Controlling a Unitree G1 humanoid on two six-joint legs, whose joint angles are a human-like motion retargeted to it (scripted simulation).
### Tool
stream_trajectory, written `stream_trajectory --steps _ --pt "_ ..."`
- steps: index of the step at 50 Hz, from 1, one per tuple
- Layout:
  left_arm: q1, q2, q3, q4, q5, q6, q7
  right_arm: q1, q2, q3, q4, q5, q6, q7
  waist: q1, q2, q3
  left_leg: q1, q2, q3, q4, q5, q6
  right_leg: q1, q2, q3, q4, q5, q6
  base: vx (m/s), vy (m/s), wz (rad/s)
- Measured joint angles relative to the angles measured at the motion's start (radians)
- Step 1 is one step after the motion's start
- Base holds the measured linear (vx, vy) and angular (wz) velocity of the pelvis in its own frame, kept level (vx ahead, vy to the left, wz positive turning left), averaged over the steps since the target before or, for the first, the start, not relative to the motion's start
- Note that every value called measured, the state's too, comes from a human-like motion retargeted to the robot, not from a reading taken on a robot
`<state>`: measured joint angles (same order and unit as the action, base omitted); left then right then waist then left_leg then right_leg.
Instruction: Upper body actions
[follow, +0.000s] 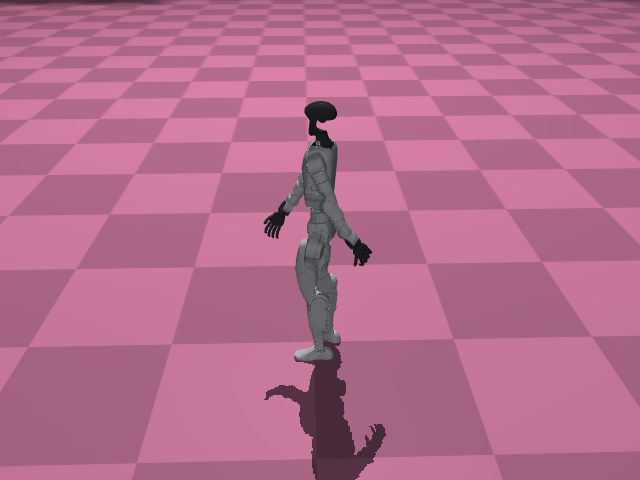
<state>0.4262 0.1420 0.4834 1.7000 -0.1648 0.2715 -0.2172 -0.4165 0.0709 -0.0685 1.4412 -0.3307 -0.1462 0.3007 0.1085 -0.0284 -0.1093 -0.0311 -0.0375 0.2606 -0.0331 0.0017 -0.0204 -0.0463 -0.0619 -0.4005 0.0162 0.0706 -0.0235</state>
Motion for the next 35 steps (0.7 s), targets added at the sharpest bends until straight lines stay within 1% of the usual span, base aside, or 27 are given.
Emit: stream_trajectory --steps 2,5,10,13,15,17,20,24,27,31,35 --pt "0.068 0.006 0.023 0.000 0.009 0.049 -0.004 -0.039 0.017 0.008 -0.033 0.010 -0.016 0.019 -0.009 -0.001 0.002 0.000 0.001 -0.005 0.000 0.001 -0.001 0.002 0.000 -0.002 0.001 -0.002 0.002 0.00 0.00 0.00" --pt "0.122 0.005 0.055 0.000 0.022 0.078 0.016 -0.063 0.023 0.035 -0.060 -0.011 -0.037 0.027 -0.021 -0.002 0.000 -0.001 0.001 -0.008 0.001 0.001 -0.002 0.003 0.001 -0.002 0.001 -0.003 0.004 0.00 0.00 0.00" --pt "0.051 -0.013 0.066 0.000 -0.030 0.056 0.025 -0.003 -0.007 0.090 -0.047 -0.092 -0.062 0.000 -0.030 -0.005 -0.006 -0.005 -0.001 -0.008 0.002 0.001 -0.001 0.001 -0.002 -0.005 0.001 -0.002 0.004 0.01 0.00 0.00" --pt "-0.074 -0.026 0.012 0.000 -0.123 0.022 0.075 0.083 -0.038 0.095 0.011 -0.130 -0.060 -0.047 -0.031 -0.010 -0.012 -0.009 -0.004 -0.007 0.001 0.002 0.001 -0.001 -0.004 -0.009 0.000 -0.002 0.003 0.06 0.00 0.00" --pt "-0.180 -0.029 -0.065 0.000 -0.190 0.001 0.123 0.155 -0.064 0.089 0.065 -0.151 -0.048 -0.093 -0.030 -0.013 -0.018 -0.012 -0.003 -0.006 0.002 0.003 0.002 -0.001 -0.005 -0.013 0.000 -0.001 0.003 0.06 0.01 0.00" --pt "-0.309 -0.037 -0.147 0.000 -0.225 -0.024 0.176 0.228 -0.099 0.065 0.137 -0.184 -0.033 -0.161 -0.027 -0.017 -0.021 -0.016 -0.002 -0.008 0.003 0.005 0.003 0.000 -0.006 -0.022 -0.003 0.001 0.003 0.00 0.00 0.00" --pt "-0.528 -0.050 -0.235 0.000 -0.201 -0.078 0.211 0.346 -0.162 0.034 0.255 -0.237 0.002 -0.269 -0.026 -0.027 -0.027 -0.024 -0.002 -0.013 0.004 0.007 0.004 0.002 -0.006 -0.038 -0.011 0.003 0.001 0.05 -0.06 0.10" --pt "-0.778 -0.092 -0.266 -0.054 -0.129 -0.186 0.250 0.550 -0.231 -0.022 0.259 -0.310 0.134 -0.336 -0.044 -0.036 -0.032 -0.031 -0.002 -0.016 0.005 0.009 0.006 0.004 -0.008 -0.055 -0.017 0.005 -0.001 0.03 -0.06 0.04" --pt "-0.898 -0.122 -0.259 -0.163 -0.101 -0.264 0.316 0.665 -0.277 -0.085 0.259 -0.325 0.189 -0.383 -0.066 -0.034 -0.031 -0.031 0.002 -0.007 0.005 0.007 0.007 0.001 -0.008 -0.059 -0.017 0.008 -0.004 -0.01 -0.03 -0.11" --pt "-1.012 -0.149 -0.225 -0.277 -0.070 -0.359 0.390 0.765 -0.328 -0.179 0.259 -0.272 0.200 -0.420 -0.088 -0.026 -0.025 -0.022 0.007 0.017 0.006 0.000 0.005 -0.003 -0.008 -0.052 -0.015 0.013 -0.009 -0.03 -0.01 -0.30" --pt "-1.063 -0.152 -0.220 -0.317 -0.050 -0.394 0.428 0.810 -0.350 -0.239 0.259 -0.172 0.187 -0.454 -0.088 -0.019 -0.021 -0.016 0.010 0.033 0.007 -0.005 0.005 -0.006 -0.008 -0.047 -0.012 0.016 -0.011 -0.02 0.01 -0.17"
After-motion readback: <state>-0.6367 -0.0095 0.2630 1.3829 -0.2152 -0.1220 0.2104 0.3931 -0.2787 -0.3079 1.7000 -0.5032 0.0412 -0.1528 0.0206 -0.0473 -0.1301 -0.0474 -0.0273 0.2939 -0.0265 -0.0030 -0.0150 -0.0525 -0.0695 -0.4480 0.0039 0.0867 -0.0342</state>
